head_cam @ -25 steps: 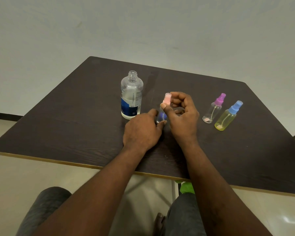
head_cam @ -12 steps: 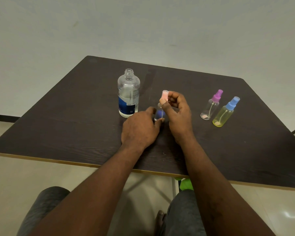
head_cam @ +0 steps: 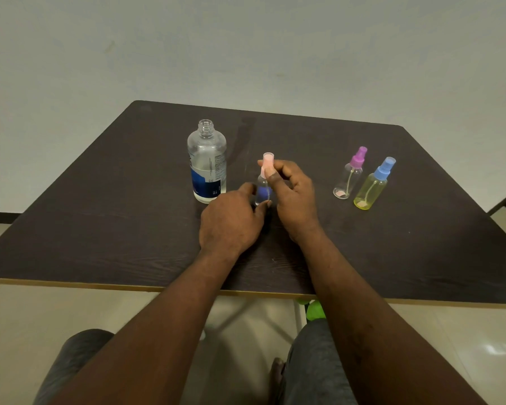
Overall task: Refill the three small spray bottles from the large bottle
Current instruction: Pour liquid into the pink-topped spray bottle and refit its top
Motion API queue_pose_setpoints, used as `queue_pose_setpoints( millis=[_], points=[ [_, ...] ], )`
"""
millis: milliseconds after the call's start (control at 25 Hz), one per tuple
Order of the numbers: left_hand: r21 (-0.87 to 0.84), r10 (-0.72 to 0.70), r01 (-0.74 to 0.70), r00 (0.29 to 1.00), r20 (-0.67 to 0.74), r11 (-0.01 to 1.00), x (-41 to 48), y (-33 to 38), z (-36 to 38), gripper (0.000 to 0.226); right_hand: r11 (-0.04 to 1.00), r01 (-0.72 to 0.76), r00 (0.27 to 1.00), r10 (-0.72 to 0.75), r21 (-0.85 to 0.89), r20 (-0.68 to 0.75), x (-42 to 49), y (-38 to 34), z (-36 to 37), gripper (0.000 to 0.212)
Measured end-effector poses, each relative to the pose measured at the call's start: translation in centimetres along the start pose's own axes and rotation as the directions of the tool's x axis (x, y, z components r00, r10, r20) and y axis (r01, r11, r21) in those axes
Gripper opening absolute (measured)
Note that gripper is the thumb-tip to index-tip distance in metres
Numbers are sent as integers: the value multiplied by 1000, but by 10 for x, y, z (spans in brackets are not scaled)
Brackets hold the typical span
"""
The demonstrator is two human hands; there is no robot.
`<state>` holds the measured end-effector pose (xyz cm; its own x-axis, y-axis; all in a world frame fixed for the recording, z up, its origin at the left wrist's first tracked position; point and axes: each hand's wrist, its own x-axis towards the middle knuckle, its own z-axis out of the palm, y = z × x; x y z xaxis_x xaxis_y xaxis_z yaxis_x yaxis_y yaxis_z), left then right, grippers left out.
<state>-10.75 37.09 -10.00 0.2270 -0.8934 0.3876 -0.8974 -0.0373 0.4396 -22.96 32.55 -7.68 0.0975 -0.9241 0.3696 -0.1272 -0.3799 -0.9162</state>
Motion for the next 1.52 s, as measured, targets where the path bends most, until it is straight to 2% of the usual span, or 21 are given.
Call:
queue_pose_setpoints(
  millis=[80,200,320,440,520,680,840,960,1120,1520],
  points=[
    [1,1,-1,1000,0,1000,0,0,0,38,997,4,998,-10,-82,-63,1,1,1,20],
    [-1,7,-7,1000,-8,1000,-1,0,0,39,1000,-12,999,12,-1,-53,0,1,2,29],
    [7,-4,5,1000,-19,1000,-1,0,-1,38,996,-9,1000,9,88,-1,1,2,1,27],
    [2,-8,8,1000,-12,1000,-1,0,-1,38,999,16,999,-18,-29,-45,2,3,1,17],
    [-6,-5,5,1000,-1,1000,-1,0,0,38,1000,3,999,-4,-24,-50,2,4,1,24],
    [-1,-8,8,1000,-19,1000,-1,0,-1,36,998,7,999,-9,70,36,3,7,-1,27],
    [-10,-11,11,1000,-7,1000,-1,-1,0,36,999,39,998,-38,11,-54,5,9,-2,10],
    [-13,-13,13,1000,-7,1000,-1,0,0,37,994,-16,1000,18,104,-18,6,11,-1,15],
    [-8,-3,3,1000,-5,1000,-2,0,-2,35,998,66,997,-65,-18,48,5,10,0,20],
    [-37,-18,18,1000,-5,999,-2,1,-3,34,976,151,986,-159,-155,-44,5,9,-3,15]
  ],
)
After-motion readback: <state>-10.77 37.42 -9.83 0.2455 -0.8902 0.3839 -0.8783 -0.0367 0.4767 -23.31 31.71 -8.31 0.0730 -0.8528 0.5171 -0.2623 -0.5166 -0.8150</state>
